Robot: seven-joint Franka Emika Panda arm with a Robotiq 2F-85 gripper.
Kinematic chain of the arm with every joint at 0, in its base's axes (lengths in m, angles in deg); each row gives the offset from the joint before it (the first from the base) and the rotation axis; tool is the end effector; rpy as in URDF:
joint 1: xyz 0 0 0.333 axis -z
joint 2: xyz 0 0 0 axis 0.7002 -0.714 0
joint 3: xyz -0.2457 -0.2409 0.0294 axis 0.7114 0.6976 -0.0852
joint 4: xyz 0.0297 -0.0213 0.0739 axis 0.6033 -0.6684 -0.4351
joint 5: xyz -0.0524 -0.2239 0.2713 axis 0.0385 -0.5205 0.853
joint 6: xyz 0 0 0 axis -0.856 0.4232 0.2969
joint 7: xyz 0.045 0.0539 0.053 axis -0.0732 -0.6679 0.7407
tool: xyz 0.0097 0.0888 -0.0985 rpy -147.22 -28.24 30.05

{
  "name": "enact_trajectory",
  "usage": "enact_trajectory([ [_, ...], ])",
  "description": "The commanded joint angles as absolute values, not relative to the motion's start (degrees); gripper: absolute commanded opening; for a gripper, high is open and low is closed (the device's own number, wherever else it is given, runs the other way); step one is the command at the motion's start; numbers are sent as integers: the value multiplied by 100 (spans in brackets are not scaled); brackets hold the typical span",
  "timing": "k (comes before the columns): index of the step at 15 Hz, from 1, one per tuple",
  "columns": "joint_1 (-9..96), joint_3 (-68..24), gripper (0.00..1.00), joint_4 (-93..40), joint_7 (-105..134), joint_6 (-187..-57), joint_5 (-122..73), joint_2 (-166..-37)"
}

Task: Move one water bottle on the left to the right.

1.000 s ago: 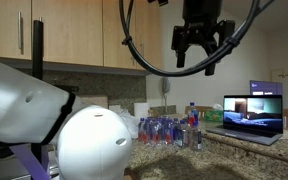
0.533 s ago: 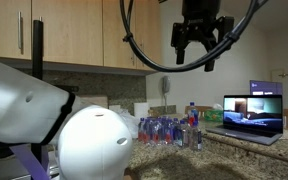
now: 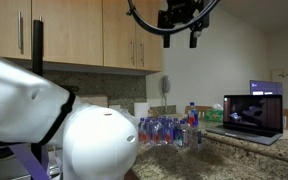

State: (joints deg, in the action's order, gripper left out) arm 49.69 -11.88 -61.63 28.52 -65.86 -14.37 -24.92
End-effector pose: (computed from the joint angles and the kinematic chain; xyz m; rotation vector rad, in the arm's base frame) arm 0.1298 -0.0818 0.6675 -2.8259 0.0424 -0.3457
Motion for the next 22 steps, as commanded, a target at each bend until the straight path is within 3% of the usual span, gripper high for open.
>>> enact_trajectory([
  [1,4931,-1272,100,-6013,2821,-6483,-1425,-2579],
  [22,4703,-1178,100,-5815,3280,-6087,-1581,-2687],
])
